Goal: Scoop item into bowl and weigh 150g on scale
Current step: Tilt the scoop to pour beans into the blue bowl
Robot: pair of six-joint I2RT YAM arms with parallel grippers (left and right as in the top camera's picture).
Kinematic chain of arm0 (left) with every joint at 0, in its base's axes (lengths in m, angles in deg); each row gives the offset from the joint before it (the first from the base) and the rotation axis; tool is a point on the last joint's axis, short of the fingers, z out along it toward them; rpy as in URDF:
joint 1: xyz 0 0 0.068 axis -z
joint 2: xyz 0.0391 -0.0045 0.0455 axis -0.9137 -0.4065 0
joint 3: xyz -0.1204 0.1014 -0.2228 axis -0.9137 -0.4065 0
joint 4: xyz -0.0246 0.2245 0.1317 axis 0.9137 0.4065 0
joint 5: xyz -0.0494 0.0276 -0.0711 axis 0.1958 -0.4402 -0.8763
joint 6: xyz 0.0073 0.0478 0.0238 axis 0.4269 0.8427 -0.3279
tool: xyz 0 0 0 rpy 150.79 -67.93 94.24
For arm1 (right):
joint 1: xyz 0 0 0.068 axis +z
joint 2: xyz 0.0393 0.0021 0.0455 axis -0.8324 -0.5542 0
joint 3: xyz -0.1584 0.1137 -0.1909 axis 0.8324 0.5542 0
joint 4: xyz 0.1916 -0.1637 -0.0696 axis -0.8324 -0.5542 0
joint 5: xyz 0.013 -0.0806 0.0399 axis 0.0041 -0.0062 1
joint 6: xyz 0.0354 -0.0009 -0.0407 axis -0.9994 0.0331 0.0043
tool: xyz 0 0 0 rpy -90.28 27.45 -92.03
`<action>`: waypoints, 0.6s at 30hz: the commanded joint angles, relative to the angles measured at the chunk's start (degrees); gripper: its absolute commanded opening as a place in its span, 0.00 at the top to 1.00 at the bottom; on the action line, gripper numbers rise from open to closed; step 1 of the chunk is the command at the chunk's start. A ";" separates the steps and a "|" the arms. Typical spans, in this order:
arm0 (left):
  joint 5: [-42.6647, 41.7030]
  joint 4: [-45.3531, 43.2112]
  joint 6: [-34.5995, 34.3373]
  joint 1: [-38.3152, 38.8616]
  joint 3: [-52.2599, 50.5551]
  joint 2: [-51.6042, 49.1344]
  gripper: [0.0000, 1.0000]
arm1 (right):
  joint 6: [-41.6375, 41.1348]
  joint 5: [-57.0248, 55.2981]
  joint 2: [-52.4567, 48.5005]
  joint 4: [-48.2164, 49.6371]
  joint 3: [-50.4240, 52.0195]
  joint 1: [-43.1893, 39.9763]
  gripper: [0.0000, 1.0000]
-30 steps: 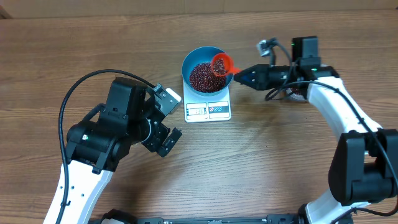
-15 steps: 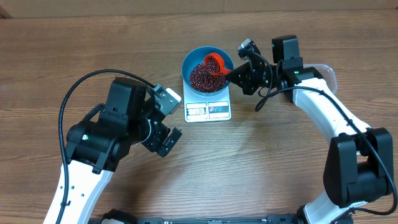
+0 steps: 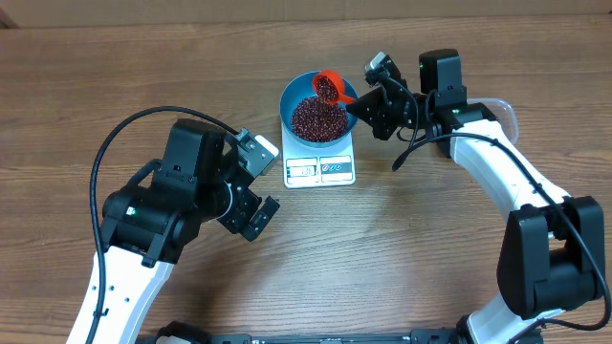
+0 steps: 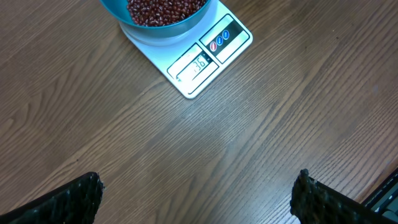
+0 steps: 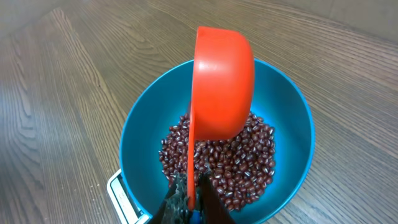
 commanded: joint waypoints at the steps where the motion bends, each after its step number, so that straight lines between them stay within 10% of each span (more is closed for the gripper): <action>1: 0.33 -0.04 1.07 -0.22 1.16 0.02 0.00 | 0.07 -0.42 -0.04 0.87 -0.72 -0.28 0.96; 18: 0.31 -0.04 1.07 -0.22 1.16 0.02 0.00 | 0.00 0.50 -0.04 3.58 -0.72 0.00 0.96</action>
